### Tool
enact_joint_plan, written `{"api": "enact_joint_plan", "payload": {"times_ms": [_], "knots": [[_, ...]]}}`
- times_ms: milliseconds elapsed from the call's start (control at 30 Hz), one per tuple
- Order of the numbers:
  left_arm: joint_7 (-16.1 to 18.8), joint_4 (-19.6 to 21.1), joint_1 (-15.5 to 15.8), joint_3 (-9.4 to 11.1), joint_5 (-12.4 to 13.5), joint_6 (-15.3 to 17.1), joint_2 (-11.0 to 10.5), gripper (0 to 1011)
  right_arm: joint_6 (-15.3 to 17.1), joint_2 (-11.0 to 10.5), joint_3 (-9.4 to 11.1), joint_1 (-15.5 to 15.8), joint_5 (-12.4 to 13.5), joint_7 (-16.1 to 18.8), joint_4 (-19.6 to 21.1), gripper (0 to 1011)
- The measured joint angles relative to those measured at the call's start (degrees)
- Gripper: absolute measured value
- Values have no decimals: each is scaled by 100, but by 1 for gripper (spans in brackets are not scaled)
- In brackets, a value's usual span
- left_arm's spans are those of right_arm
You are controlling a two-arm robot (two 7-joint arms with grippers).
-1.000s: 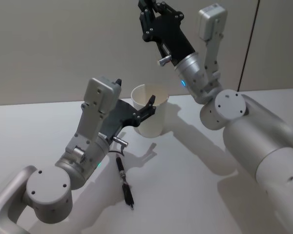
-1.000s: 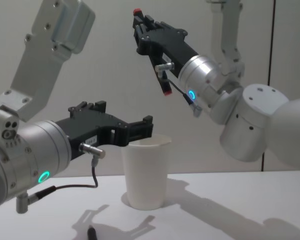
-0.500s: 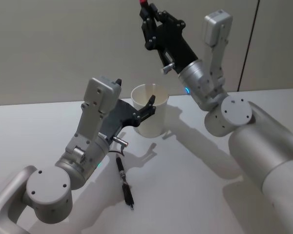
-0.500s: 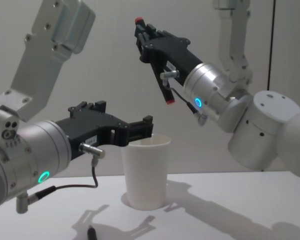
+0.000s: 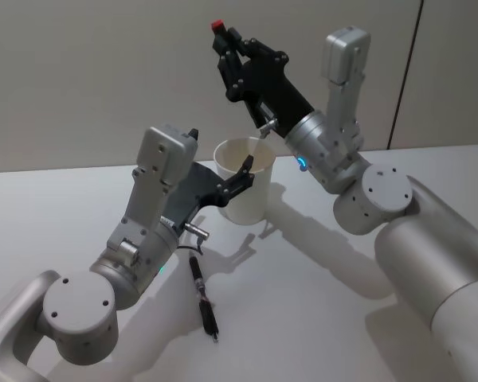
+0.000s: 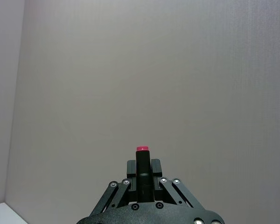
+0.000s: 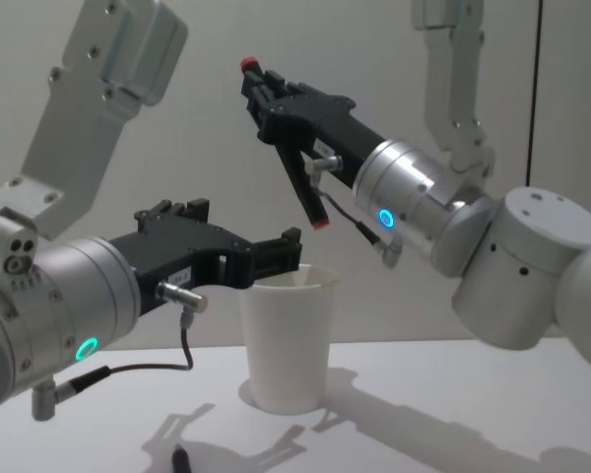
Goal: Place the pen into the pen holder.
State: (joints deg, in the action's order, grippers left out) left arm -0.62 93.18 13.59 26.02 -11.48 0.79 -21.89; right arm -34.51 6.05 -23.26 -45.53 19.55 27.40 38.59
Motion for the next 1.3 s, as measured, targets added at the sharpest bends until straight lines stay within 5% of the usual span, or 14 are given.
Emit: {"api": "enact_joint_plan", "payload": {"times_ms": [1133,1300], "knots": [[-1,0,0,0,0,0,0,1001,-806,329,-15,-521,-106,22,-1389,172],[0,0,0,0,0,0,0,1001,-854,356,-12,-562,-99,34,-1498,257]]}}
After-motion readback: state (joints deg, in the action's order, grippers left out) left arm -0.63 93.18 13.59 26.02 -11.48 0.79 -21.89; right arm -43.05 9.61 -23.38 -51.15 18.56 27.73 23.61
